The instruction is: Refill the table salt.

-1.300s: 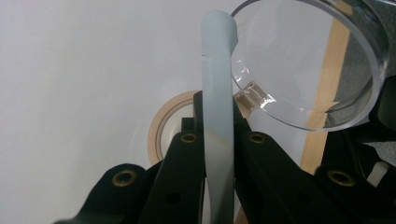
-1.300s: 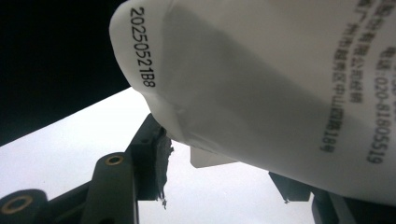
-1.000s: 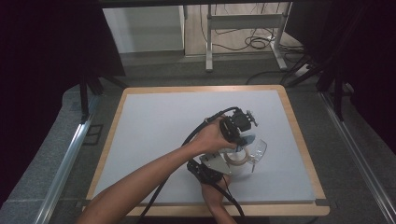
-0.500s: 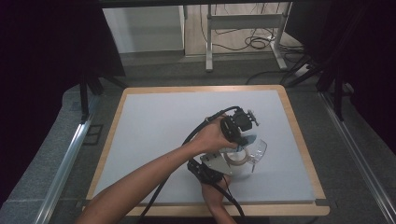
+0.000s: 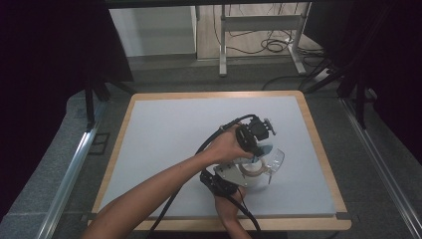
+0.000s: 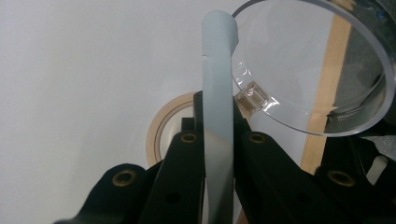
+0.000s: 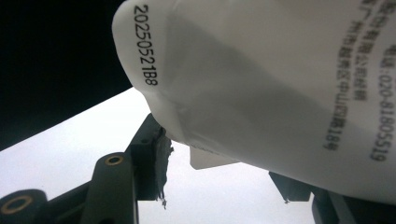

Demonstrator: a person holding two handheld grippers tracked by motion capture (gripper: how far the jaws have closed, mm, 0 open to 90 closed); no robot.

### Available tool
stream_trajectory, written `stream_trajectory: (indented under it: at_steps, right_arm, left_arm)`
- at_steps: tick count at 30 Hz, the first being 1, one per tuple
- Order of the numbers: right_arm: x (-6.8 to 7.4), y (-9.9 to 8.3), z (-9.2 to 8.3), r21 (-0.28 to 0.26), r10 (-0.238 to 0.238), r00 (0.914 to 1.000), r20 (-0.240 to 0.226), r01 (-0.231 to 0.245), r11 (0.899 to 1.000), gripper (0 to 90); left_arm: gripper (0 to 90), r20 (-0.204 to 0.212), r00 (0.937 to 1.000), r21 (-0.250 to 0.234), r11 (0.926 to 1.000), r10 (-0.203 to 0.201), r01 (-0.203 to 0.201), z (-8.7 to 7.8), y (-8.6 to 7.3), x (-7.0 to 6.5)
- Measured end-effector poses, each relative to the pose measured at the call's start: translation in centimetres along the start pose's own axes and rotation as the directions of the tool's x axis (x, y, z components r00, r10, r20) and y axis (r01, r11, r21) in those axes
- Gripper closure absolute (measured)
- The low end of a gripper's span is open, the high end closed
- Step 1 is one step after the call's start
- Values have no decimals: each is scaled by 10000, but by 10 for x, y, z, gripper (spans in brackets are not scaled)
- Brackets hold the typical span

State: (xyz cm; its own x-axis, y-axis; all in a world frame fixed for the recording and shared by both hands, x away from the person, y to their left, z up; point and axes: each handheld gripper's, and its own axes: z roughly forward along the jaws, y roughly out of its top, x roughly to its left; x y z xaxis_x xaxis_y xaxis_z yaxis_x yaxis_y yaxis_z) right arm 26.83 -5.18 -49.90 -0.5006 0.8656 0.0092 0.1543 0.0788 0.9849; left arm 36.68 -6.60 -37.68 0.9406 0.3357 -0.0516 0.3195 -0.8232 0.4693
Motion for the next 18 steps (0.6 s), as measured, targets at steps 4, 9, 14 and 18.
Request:
stream_trajectory:
  at_steps: [4,9,14,18]
  right_arm:
    - [0,0,-1,-27,-7,10000,15,7,10000,454]
    - [-1,0,0,-86,7,10000,41,-7,10000,454]
    - [-1,1,0,-84,-25,10000,2,25,10000,454]
    - [-1,1,0,-107,-61,10000,6,61,9999,454]
  left_arm:
    - [900,-32,10000,61,10000,56,-55,0,1,-1]
    - [900,13,10000,45,10000,40,-40,0,2,0]
    - [900,19,10000,-38,10000,5,-4,-1,2,0]
    - [900,9,10000,-7,10000,-1,1,-1,1,1]
